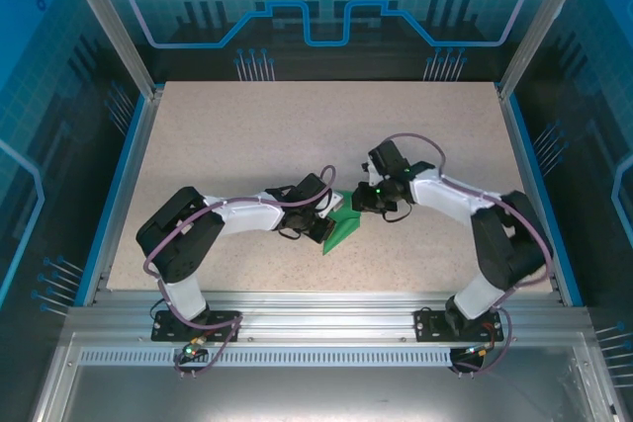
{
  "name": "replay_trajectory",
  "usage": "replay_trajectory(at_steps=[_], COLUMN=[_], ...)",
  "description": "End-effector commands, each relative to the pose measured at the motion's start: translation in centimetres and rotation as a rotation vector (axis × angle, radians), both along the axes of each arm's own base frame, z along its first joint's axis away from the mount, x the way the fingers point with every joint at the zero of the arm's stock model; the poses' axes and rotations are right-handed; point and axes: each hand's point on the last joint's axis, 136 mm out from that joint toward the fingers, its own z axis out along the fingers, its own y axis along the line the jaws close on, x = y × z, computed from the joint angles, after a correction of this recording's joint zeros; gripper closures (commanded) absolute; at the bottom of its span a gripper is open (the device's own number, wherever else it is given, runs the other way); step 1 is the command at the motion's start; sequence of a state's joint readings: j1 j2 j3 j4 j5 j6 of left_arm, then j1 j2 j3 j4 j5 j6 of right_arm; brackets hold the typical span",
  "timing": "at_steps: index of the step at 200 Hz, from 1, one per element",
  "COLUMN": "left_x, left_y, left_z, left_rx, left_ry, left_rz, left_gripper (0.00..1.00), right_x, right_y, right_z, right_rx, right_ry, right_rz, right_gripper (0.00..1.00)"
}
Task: Fold a paper plane with a square sheet of paper (pick it up from the middle)
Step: Third fold the triangle at the center of the table.
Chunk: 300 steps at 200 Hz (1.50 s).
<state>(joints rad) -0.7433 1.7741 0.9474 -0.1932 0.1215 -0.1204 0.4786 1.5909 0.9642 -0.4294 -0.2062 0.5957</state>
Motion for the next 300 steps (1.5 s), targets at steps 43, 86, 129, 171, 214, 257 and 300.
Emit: replay_trajectory(at_steps=[43, 86, 129, 171, 214, 257, 300], left_x=[0.1, 0.1, 0.1, 0.1, 0.3, 0.3, 0.3], left_y=[0.4, 0.4, 0.4, 0.6, 0.8, 0.9, 0.8], left_z=[-0.9, -0.8, -0.8, -0.9, -1.0, -1.0, -0.9], left_rx=[0.018, 0.022, 0.023, 0.028, 0.030, 0.030, 0.029], left_ry=[0.007, 0.006, 0.006, 0.008, 0.009, 0.012, 0.013], left_rz=[-0.007, -0.012, -0.014, -0.008, -0.004, -0.005, -0.007], left_gripper=[1.00, 1.00, 1.00, 1.00, 1.00, 1.00, 1.00], right_x=[-4.3, -5.0, -5.2, -5.3, -5.5, -5.1, -3.4], right_y=[3.8, 5.5, 5.6, 5.4, 4.6, 4.3, 3.1], right_z=[-0.5, -1.8, -3.4, -5.0, -6.5, -4.6, -2.6], right_rx=[0.250, 0.276, 0.267, 0.248, 0.212, 0.238, 0.307], right_ry=[0.065, 0.095, 0.118, 0.138, 0.158, 0.114, 0.053], right_rz=[-0.013, -0.007, -0.014, -0.020, -0.033, -0.032, -0.074], right_gripper=[0.84, 0.84, 0.84, 0.84, 0.84, 0.83, 0.82])
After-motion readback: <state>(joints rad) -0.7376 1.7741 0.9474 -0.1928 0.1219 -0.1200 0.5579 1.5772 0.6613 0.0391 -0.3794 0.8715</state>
